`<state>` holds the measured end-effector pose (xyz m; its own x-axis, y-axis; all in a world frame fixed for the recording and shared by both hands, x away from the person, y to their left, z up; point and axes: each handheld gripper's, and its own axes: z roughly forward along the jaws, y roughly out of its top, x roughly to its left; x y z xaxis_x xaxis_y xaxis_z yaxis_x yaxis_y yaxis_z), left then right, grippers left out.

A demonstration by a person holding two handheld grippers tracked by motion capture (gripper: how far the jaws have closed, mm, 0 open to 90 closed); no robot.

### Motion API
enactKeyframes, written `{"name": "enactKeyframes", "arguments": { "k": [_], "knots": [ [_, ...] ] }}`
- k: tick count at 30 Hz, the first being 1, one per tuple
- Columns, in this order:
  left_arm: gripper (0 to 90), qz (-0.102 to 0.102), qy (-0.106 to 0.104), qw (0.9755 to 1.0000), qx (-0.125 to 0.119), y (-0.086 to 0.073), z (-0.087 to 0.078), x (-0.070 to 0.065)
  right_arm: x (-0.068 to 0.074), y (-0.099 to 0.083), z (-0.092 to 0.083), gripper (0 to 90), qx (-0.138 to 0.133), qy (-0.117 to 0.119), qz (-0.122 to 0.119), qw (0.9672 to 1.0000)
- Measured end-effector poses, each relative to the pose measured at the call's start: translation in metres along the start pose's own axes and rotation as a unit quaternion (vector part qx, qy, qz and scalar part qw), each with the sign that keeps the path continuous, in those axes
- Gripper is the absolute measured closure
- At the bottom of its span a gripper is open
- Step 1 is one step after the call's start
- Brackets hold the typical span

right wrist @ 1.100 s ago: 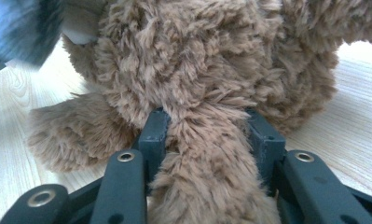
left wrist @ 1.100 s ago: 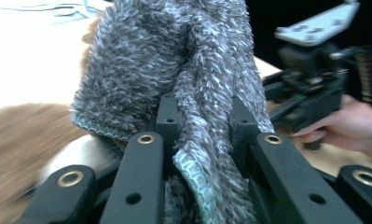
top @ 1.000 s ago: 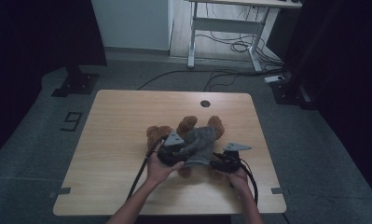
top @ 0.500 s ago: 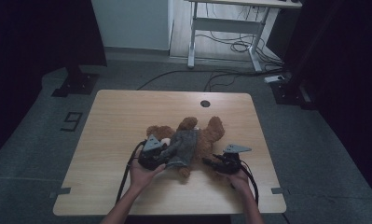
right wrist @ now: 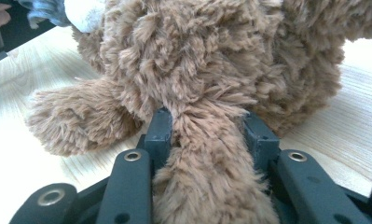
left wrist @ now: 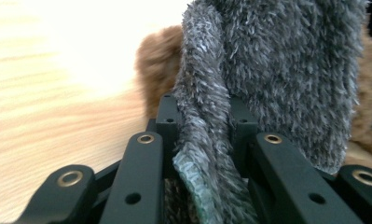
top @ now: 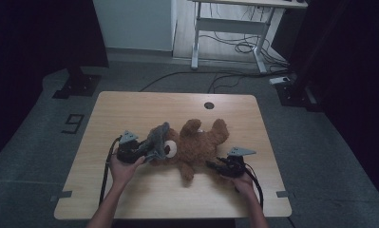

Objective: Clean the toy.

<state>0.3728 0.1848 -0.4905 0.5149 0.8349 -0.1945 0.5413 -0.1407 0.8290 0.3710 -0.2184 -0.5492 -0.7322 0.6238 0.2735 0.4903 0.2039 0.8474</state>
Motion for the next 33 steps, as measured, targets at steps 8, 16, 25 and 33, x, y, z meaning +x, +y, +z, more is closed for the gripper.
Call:
{"name": "enactKeyframes", "arguments": {
  "k": [8,16,25,33],
  "knots": [
    [72.2,0.007,0.043,0.9973,0.06,-0.022,0.009,0.012,-0.001,0.0,0.0,62.2,0.001,0.0,0.001,1.0],
    [72.1,0.007,0.036,0.9967,0.073,-0.036,0.012,0.014,-0.003,-0.001,0.0,62.2,0.0,0.003,0.006,1.0],
    [72.1,0.032,0.009,0.9994,-0.003,0.02,-0.017,-0.007,-0.003,-0.001,0.001,62.2,0.001,0.005,0.008,1.0],
    [72.1,0.09,-0.02,0.9958,-0.004,0.077,0.016,-0.059,-0.004,-0.002,0.001,62.2,0.0,0.008,0.011,0.9999]
  ]
}}
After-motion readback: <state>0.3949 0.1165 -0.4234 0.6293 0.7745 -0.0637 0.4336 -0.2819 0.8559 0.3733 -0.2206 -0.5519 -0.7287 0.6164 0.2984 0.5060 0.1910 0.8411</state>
